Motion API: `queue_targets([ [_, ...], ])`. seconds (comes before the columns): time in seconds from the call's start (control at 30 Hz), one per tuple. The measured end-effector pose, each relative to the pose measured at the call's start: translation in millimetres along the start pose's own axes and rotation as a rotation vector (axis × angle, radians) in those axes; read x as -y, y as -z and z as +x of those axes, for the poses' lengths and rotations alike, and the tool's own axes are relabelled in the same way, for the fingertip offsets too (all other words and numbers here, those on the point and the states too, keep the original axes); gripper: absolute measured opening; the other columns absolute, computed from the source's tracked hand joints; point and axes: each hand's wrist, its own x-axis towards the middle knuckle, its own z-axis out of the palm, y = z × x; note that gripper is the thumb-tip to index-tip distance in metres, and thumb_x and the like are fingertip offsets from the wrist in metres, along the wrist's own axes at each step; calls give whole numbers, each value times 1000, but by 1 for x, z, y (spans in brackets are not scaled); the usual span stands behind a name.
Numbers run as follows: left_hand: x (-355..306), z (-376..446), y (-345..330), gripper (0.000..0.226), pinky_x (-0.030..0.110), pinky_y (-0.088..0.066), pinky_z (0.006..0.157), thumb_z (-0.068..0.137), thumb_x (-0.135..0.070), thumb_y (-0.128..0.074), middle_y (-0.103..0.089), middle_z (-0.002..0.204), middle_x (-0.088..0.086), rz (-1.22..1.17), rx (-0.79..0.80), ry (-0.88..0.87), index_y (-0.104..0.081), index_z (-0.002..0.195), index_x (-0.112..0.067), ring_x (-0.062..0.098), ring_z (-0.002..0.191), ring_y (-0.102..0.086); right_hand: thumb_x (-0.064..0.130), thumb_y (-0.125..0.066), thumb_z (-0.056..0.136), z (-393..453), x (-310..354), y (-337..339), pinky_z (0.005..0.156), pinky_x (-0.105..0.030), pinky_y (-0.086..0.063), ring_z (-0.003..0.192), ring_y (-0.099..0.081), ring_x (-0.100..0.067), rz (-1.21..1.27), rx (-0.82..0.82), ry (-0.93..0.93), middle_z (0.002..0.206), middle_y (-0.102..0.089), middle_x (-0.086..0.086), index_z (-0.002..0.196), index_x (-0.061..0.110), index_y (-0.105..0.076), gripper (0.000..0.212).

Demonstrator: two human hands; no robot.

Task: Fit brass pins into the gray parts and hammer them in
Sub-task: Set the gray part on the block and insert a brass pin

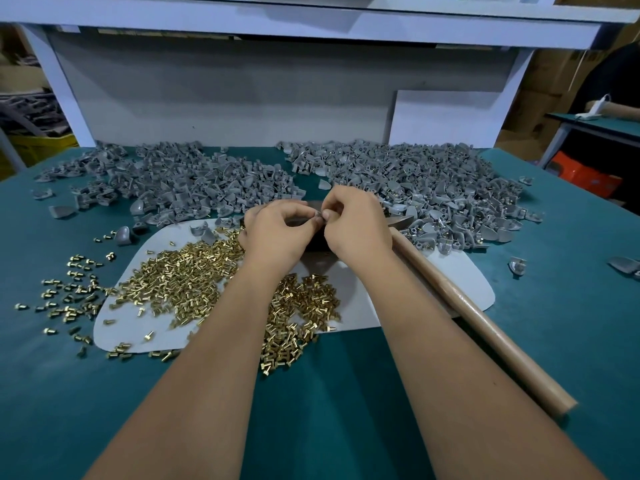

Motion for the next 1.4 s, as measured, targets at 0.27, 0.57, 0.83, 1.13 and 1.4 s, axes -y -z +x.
queue_targets([
  [0.27,-4,-2,1,23,49,-38,109,83,-26,-78,-68,117,-7,24,-20,-4,-66,74,-44,28,125,-52,15,-57,89,0,-1,0,75,-42,-53,82,-58,-22,139,12,-32,100,-60,-9,70,26,-54,23],
  [0.57,-3,-2,3,16,51,-37,110,85,-30,-76,-66,119,-11,1,9,23,-69,76,-42,27,127,-50,18,-50,93,2,-11,1,79,-33,-47,90,-58,-16,256,1,-7,100,-64,-1,83,29,-63,20],
  [0.83,-3,-1,2,16,50,-33,112,87,-31,-72,-65,120,-12,-14,13,44,-69,76,-42,25,129,-48,16,-42,95,0,-17,2,62,-27,-38,76,-56,-9,434,-55,-79,87,-68,6,96,32,-63,27],
  [1.13,-10,-7,3,17,51,-33,110,88,-39,-70,-57,103,-28,126,-18,58,-64,73,-44,21,131,-39,13,-45,90,-3,-18,3,62,-25,-40,80,-58,-6,403,-42,-65,87,-67,10,94,34,-64,28],
  [1.4,-15,-12,1,21,45,-32,109,86,-41,-70,-35,87,-33,224,-81,58,-59,69,-45,24,128,-37,19,-49,88,-19,-19,41,62,-27,-40,79,-58,-16,14,-13,-80,99,-66,6,104,30,-65,26],
])
